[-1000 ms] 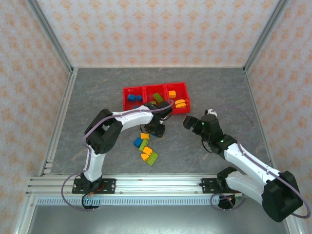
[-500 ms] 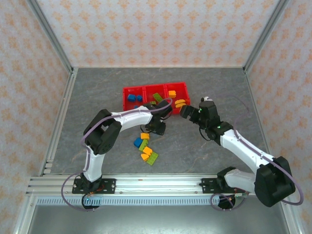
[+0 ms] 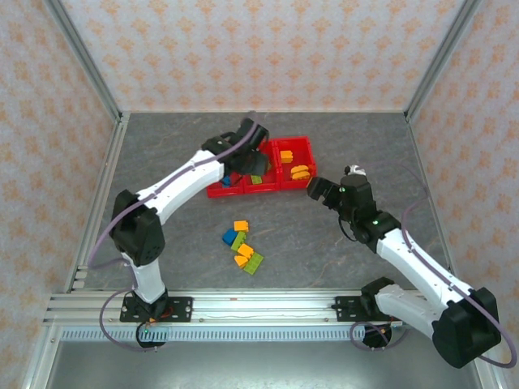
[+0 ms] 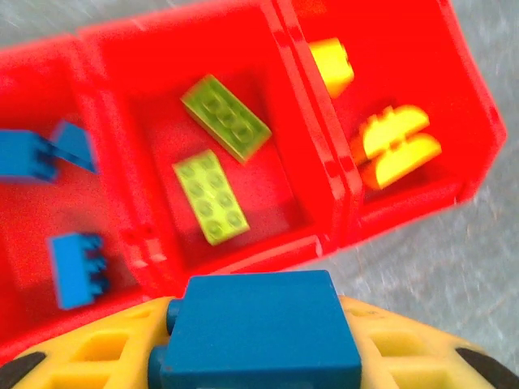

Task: Sort the legos into containers by color
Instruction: Place the lego in the container.

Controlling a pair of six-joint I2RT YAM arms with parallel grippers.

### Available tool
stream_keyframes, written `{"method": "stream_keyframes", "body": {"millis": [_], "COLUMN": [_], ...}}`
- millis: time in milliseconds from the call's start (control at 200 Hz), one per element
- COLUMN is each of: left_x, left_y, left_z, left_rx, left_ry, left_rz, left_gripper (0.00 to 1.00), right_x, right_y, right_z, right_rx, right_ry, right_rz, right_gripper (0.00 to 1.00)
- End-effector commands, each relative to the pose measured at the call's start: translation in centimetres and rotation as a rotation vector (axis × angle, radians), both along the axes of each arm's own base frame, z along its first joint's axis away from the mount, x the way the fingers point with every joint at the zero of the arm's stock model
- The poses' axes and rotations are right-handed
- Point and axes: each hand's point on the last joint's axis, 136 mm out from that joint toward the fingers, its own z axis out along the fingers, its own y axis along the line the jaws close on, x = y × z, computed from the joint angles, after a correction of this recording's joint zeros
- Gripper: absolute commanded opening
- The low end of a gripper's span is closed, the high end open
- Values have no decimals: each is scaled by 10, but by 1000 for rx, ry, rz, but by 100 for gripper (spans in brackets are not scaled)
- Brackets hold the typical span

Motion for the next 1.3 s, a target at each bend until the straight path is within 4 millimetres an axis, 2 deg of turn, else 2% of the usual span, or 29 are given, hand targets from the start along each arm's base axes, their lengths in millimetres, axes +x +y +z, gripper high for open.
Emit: {"method": "stream_keyframes", "body": {"millis": [0,255,646,841,986,1001,1061,1166,1261,1271,1296], "left_x": [7,26,31,28,29,29,29,32,38,39,41], "left_y": [37,79,114,115,117,117,117,117,119,119,120], "left_z": [-16,-34,-54,-72,-80,-91,-95,-91,-83,-72,-64], "left_rx": [116,213,255,211,228,238,243,234,243,234,232], "left_ry": [52,61,105,129,141,164,169,147,107,82,60], "left_rz": [52,113,130,125,126,124,121,121,138,140,143], "left_gripper": [16,14,20,25,30,30,31,36,54,56,60], "right_x": [-7,-6,21,20,18,17,16,13,10,10,10], "right_y": [-17,-23,-6,-2,-10,-11,-16,-20,-22,-22,-22], "right_z": [-4,4,-3,-4,-7,-7,-5,0,4,5,6], "right_rx": [-69,-135,-214,-165,-199,-204,-226,-237,-242,-242,-242], "right_ry": [18,22,103,87,103,106,109,100,96,97,98], "right_rz": [-42,-41,29,24,0,-3,-16,-27,-29,-30,-29], "right_gripper": [100,100,100,100,100,100,100,100,100,100,100]}}
